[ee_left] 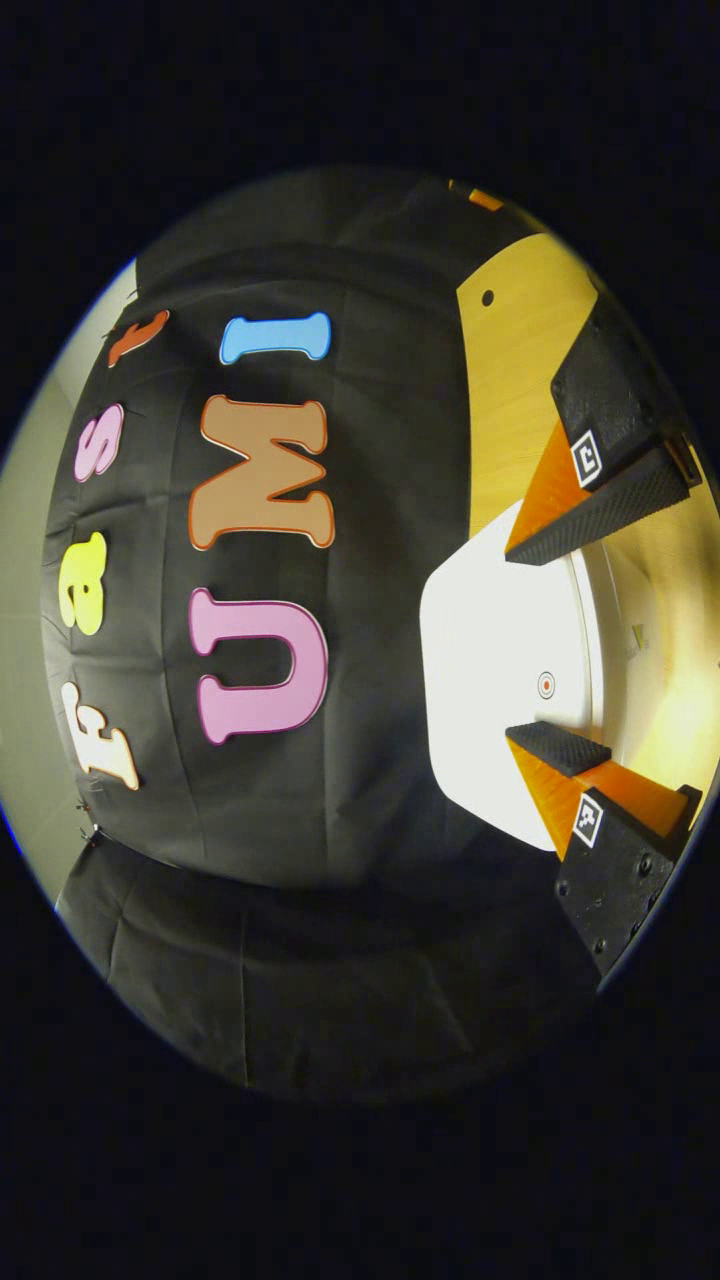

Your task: Press the lid of the desktop garbage bin to open it, pick up the crumpled paper on the desktop and throw it into the bin, then pick up the pop can on the desktop and drop it into the bin, and finally close the garbage bin lid.

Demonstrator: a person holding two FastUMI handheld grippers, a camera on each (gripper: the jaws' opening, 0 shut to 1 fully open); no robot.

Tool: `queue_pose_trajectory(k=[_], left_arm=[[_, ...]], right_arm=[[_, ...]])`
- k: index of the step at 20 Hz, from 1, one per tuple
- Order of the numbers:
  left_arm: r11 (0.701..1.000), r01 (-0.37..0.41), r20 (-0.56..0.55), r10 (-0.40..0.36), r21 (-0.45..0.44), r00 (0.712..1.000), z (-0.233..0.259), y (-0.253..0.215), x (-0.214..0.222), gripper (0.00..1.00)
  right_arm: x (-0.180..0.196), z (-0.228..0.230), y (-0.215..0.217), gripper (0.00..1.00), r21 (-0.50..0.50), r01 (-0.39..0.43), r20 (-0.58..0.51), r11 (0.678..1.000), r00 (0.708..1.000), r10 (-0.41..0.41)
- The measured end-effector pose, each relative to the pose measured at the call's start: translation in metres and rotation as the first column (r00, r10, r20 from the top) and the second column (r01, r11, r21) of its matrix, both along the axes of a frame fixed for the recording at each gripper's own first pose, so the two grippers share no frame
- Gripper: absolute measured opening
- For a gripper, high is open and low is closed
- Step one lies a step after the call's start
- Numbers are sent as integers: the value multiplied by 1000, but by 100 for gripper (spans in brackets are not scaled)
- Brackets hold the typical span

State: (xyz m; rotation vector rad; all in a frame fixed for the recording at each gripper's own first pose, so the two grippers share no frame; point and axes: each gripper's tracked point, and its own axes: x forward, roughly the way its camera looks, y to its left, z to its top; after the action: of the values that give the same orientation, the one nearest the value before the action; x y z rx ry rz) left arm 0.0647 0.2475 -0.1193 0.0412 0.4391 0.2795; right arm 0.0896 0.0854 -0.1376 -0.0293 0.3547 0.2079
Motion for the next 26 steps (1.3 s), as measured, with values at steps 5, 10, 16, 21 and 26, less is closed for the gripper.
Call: queue_pose_trajectory(k=[5,10,16,21,26], left_arm=[[999,37,133,-41,31,990,3,-7,0,96],[999,42,135,-45,27,990,7,-7,2,94],[996,34,155,-47,85,987,30,-5,4,93],[995,58,381,-82,76,921,102,-34,1,93],[987,145,477,-162,72,864,131,-101,-18,92]], right_arm=[[-6,-7,-8,96,-4,5,-12,1000,1000,-5],[-10,9,-21,96,4,18,23,1000,1000,-18],[-17,31,-38,96,2,38,50,999,998,-38],[-16,37,-37,96,16,24,73,1000,997,-25],[-22,58,-52,96,55,37,141,998,989,-45]])
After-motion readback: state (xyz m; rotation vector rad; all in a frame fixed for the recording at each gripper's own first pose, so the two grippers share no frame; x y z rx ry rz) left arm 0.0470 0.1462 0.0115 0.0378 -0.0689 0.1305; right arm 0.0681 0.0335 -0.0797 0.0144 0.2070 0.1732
